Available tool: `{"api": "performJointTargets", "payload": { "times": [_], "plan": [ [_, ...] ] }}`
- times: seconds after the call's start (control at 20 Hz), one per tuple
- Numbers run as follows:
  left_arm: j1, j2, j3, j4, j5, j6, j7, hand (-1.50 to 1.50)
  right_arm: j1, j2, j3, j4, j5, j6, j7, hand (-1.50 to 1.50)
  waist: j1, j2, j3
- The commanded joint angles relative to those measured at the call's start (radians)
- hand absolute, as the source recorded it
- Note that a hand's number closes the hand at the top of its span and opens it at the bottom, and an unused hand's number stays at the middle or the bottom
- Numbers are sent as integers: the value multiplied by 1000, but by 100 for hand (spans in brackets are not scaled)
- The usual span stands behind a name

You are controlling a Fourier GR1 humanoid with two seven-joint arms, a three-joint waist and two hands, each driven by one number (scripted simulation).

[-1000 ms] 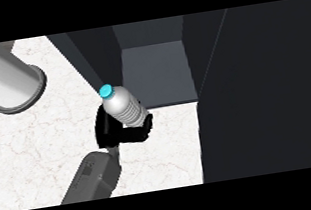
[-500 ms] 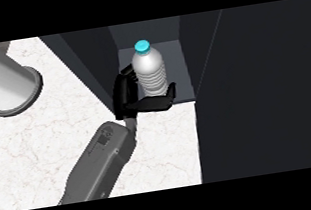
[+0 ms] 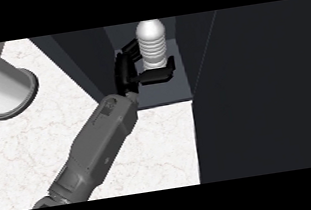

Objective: Pick up the bottled water, place it into the cabinet and close the cabinet

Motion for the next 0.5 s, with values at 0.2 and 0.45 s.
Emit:
{"api": "performJointTargets", "payload": {
  "times": [0.2,0.45],
  "plan": [
    [-121,11,5,282,-93,48,-56,150,-12,11,-23,-32,-124,8,26,-150,-6,7,0],
    [-160,1,76,387,-51,98,-69,150,-13,-9,-38,-27,-127,40,21,-150,-25,14,-1]
  ]
}}
